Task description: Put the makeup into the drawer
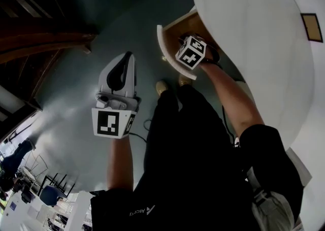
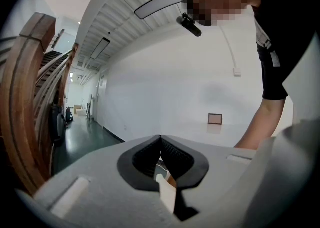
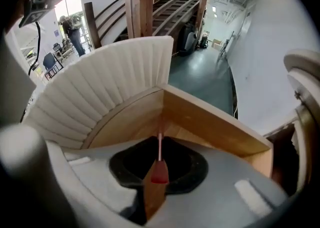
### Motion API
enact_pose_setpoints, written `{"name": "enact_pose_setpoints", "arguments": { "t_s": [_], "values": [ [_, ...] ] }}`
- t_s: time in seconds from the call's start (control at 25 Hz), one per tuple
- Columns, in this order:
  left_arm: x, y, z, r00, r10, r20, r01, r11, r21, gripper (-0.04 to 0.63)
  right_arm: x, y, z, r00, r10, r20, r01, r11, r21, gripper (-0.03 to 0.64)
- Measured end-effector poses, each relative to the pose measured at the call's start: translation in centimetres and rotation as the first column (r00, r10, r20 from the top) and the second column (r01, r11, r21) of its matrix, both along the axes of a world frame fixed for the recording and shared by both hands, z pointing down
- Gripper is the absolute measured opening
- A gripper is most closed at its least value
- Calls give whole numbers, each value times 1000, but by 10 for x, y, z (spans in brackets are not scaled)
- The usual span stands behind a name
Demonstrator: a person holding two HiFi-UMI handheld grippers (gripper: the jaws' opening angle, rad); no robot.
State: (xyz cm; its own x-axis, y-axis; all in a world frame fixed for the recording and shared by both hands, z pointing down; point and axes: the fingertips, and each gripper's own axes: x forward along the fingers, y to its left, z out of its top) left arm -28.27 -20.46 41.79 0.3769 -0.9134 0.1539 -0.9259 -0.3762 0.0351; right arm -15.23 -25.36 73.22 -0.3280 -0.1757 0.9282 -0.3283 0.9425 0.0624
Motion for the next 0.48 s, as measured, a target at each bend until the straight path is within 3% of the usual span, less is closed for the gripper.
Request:
{"name": "enact_pose_setpoints", "arguments": {
  "t_s": [0.48],
  "values": [
    [-12, -2, 20, 1000, -23, -1, 23, 999, -40, 9, -4, -7, 33, 999, -24, -42, 23, 999, -37, 52]
  ]
}}
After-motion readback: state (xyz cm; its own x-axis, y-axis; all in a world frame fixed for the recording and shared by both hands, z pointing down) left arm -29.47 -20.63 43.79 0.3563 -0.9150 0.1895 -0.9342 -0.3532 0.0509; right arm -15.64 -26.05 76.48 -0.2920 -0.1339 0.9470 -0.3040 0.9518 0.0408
